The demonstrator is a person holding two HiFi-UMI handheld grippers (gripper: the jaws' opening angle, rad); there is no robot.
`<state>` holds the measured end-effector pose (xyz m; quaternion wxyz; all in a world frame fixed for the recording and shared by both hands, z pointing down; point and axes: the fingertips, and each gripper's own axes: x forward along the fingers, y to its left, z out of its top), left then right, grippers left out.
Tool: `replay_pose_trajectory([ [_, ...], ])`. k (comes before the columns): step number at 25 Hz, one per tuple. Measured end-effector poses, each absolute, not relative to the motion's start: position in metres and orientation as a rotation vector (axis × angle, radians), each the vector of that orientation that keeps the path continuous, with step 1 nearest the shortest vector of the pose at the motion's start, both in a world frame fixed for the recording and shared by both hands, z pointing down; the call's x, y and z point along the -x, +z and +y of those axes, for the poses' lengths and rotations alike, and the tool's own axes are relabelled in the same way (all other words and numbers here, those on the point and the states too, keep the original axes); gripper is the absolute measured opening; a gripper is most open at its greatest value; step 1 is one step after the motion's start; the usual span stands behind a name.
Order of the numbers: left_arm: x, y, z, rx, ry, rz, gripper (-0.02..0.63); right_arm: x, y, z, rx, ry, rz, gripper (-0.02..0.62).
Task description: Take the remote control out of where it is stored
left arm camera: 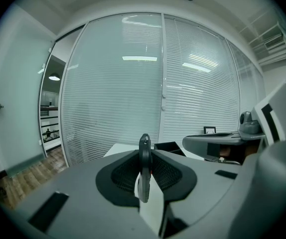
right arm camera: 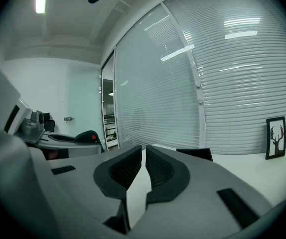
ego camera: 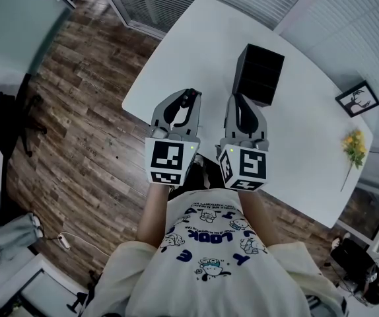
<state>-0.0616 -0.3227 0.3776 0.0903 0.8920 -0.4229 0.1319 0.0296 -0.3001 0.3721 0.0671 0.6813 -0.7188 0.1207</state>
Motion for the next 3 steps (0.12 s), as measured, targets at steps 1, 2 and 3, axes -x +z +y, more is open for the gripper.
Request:
replay_pose_trajectory([
  [1,0.0618,0.3773,-0.3222,-2.652,0.391,-1.257,0.072,-0.0294,0.3723,-0.2996,-2.054,0.364,-2.166,0.046],
  [2,0.0622,0.3770,-0.3216,-2.653,0.390,-1.257,0.072,-0.0291,0.3724,-0.2991,-2.054,0.365,-2.166,0.046],
  [3,0.0626,0.3767,-0.3211,-2.653,0.388,-1.257,0.072,-0.0288,0.3725,-0.2986,-2.054,0.365,-2.165,0.046],
])
